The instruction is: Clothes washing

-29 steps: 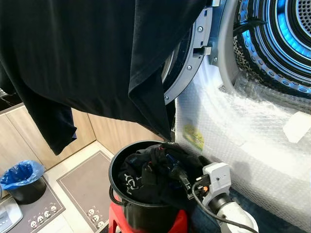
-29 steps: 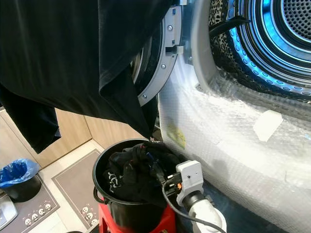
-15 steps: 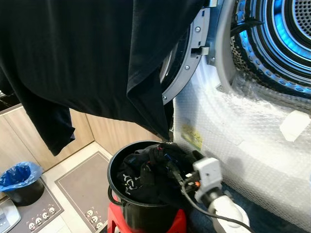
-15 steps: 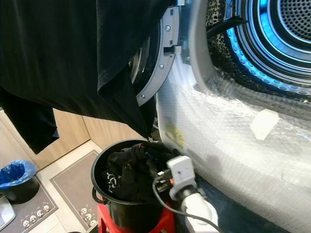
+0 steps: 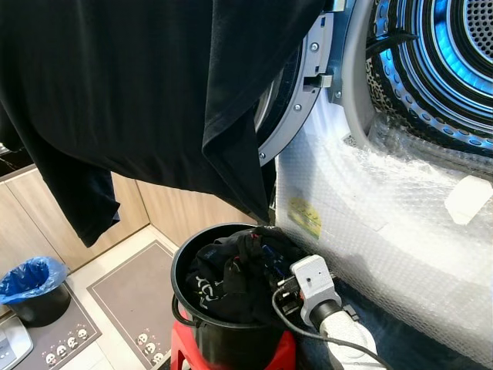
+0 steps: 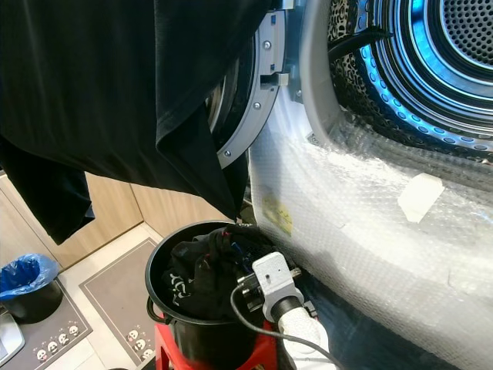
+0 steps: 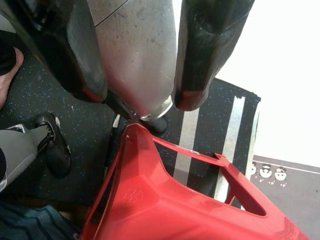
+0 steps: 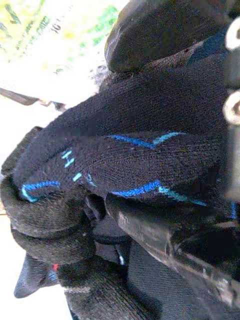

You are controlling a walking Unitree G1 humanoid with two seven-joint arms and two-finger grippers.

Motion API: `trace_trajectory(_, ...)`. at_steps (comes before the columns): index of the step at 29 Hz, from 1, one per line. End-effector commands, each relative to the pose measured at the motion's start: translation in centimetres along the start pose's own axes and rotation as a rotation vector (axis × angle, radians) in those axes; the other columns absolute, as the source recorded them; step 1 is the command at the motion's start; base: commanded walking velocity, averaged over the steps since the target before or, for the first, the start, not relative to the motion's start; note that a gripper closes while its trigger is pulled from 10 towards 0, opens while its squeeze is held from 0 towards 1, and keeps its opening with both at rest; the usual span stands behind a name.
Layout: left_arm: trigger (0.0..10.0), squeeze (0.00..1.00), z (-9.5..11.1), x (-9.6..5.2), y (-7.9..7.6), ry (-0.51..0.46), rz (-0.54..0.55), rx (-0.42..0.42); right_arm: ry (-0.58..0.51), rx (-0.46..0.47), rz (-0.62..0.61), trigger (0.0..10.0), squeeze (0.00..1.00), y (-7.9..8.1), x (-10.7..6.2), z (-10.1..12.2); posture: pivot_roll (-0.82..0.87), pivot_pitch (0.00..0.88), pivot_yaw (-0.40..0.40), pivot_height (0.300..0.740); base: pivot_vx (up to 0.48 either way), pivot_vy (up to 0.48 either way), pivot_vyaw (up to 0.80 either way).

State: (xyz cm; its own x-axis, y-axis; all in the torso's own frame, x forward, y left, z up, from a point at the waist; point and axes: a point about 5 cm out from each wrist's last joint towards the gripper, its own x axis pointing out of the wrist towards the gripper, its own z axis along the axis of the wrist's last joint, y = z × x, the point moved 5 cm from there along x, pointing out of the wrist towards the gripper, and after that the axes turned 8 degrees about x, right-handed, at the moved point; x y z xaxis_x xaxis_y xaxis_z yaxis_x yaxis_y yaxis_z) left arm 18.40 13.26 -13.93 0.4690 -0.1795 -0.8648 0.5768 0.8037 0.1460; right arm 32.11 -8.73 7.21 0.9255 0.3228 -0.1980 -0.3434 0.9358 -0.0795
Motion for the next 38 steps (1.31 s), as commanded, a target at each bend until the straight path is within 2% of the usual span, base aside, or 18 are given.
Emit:
trace_trajectory(1, 10.0, 0.0, -1.8, -0.2, -0.8, 0.062, -0.026, -0.012, -0.003, -0.003, -0.001, 0.0, 0.0, -0.3, 0.1, 0.1, -0.12, 0.0, 0.034, 0.74, 0.0, 0.0, 0.0)
trace_trajectory(7, 10.0, 0.0, -1.9, -0.2, -0.8, 0.064, -0.029, -0.008, 0.017, 0.018, 0.032, 0.0, 0.0, -0.1, -0.2, -0.5, -0.12, 0.0, 0.035, 0.74, 0.0, 0.0, 0.0)
trace_trajectory(8, 10.0, 0.0, -1.9, -0.2, -0.8, 0.065, -0.029, -0.01, 0.0, 0.031, 0.068, 10.0, 0.0, 0.3, -0.4, -0.2, -0.12, 0.0, 0.035, 0.74, 0.0, 0.0, 0.0)
trace_trajectory(14, 10.0, 0.0, -1.8, -0.2, -0.8, 0.064, -0.029, -0.012, -0.062, 0.082, 0.136, 10.0, 0.0, 1.0, -0.6, 1.0, -0.12, 0.0, 0.034, 0.74, 0.0, 0.0, 0.0)
trace_trajectory(16, 10.0, 0.0, -1.7, -0.2, -0.8, 0.061, -0.029, -0.01, -0.115, 0.121, 0.231, 10.0, 0.0, 2.1, -1.2, 2.1, -0.12, 0.0, 0.036, 0.74, 0.0, 0.0, 0.0)
trace_trajectory(19, 10.0, 0.0, -1.7, -0.2, -0.8, 0.061, -0.028, -0.01, -0.14, 0.154, 0.252, 10.0, 0.0, 2.3, -1.4, 2.8, -0.12, 0.0, 0.036, 0.74, 0.0, 0.0, 0.0)
trace_trajectory(38, 10.0, 0.0, -1.3, -0.1, -0.9, 0.051, -0.033, 0.004, -0.129, 0.058, 0.201, 10.0, 0.0, 2.1, -1.0, 2.5, -0.12, 0.0, 0.029, 0.74, 0.0, 0.0, 0.0)
